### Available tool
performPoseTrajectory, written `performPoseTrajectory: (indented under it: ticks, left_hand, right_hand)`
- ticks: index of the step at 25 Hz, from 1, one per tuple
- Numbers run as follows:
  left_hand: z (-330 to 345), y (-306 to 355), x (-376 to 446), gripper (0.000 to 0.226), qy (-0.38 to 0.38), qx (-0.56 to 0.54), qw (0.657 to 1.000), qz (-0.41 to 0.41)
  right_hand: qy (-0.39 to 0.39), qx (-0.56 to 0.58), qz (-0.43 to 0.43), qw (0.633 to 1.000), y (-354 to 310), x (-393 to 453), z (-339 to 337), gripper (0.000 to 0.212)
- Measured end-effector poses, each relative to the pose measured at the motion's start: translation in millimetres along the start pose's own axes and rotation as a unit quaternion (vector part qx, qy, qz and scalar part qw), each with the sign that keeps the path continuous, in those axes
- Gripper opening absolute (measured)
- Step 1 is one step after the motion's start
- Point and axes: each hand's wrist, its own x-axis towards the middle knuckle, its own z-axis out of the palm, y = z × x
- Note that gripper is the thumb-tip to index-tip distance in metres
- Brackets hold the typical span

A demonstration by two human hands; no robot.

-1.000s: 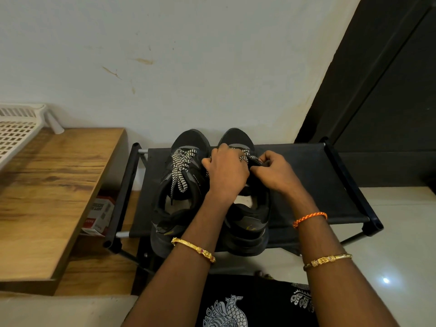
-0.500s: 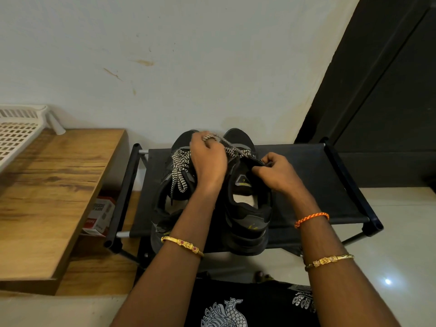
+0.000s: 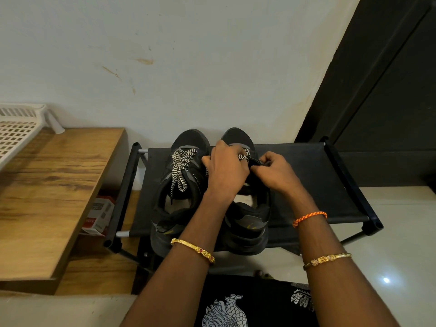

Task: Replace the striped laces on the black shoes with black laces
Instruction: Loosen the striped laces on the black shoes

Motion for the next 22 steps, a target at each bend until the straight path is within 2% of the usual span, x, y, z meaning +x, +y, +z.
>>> performPoseTrajectory:
  ticks: [4, 7, 8, 10, 12, 13, 15, 17, 20, 22]
  left_hand:
    - [-1, 3, -2, 0.027, -0.001, -0.020, 1.000, -0.009]
    - [-9, 6, -4, 0.018, 0.062, -0.152, 0.986, -0.032]
    - [-14, 3, -2, 0.016, 0.083, -0.219, 0.971, -0.056]
    - [-26, -5, 3, 0.020, 0.120, -0.359, 0.918, -0.117]
    - [-37, -12, 1, 0.031, 0.167, -0.413, 0.882, -0.153]
    - [-42, -15, -2, 0.041, 0.179, -0.412, 0.880, -0.155]
    - [-47, -18, -9, 0.064, 0.166, -0.386, 0.896, -0.141]
    - [-50, -15, -18, 0.071, 0.135, -0.336, 0.926, -0.106]
    - [-50, -4, -33, 0.047, 0.057, -0.237, 0.969, -0.038]
    - [-47, 0, -40, 0.035, -0.009, -0.187, 0.982, -0.025]
  right_hand:
    - [0.001, -0.004, 0.002, 1.000, -2, -2, 0, 0.011]
    - [0.005, -0.006, -0.002, 1.000, -2, -3, -1, 0.011]
    - [0.000, -0.002, -0.002, 1.000, -2, -3, -2, 0.012]
    - [-0.004, -0.002, -0.006, 1.000, -2, -4, -3, 0.012]
    - [-0.001, -0.014, -0.018, 1.000, -2, -5, -5, 0.013]
    - [0.002, -0.017, -0.026, 1.000, -2, -6, -5, 0.014]
    - [0.019, -0.014, -0.053, 0.998, -3, -9, -4, 0.014]
    - [0.046, 0.013, -0.102, 0.994, -7, -10, -1, 0.015]
    - [0.112, 0.030, -0.186, 0.976, -16, -11, 3, 0.009]
    - [0.122, -0.035, -0.208, 0.970, -20, -8, 6, 0.015]
